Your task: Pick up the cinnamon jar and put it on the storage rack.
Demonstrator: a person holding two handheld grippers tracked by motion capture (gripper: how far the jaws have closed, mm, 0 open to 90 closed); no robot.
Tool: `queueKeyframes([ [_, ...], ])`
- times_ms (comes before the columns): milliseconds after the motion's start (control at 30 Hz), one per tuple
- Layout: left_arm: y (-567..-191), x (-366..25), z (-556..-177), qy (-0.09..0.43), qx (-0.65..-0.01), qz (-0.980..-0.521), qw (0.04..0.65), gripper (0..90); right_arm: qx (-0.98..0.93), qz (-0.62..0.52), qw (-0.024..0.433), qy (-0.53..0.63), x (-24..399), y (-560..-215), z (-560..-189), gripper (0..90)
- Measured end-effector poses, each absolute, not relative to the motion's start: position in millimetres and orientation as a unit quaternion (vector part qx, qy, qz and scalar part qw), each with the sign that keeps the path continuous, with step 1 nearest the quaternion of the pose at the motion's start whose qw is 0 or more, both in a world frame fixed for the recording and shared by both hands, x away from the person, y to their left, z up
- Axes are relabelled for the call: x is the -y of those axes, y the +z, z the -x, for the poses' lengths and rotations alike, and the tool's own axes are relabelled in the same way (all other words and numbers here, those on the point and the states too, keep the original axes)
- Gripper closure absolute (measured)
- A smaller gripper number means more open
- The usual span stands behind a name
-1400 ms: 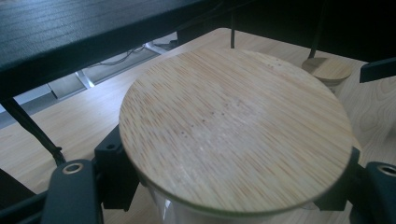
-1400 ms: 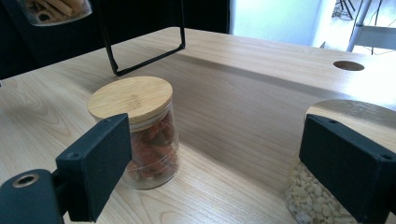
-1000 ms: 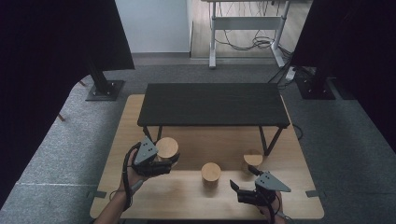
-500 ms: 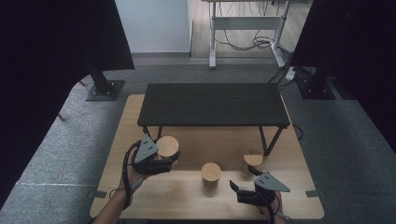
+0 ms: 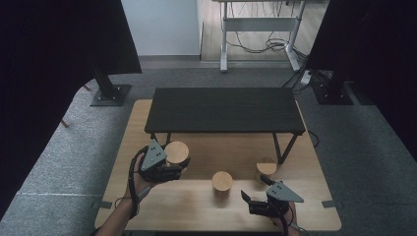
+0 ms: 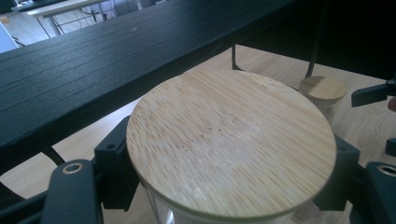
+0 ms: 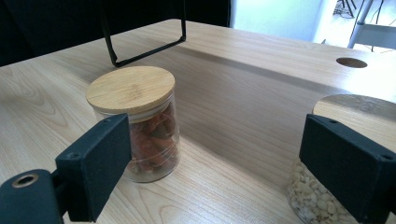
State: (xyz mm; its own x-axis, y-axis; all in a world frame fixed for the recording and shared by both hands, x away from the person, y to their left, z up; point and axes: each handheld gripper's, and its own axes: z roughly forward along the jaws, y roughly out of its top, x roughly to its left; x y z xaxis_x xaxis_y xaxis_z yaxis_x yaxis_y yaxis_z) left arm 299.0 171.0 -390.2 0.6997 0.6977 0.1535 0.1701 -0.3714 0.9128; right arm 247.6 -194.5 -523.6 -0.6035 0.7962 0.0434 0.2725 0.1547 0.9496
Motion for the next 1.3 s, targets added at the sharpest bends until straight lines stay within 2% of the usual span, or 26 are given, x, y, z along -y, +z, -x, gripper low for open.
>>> queueKeyframes([
  [1300,-376.1,-167.7,-299.7,0.279,-0.269,-0.781,0.489,25.0,-0.736,-0.363,0.249,0.514,188.4,-529.3,-248.2,8.1],
])
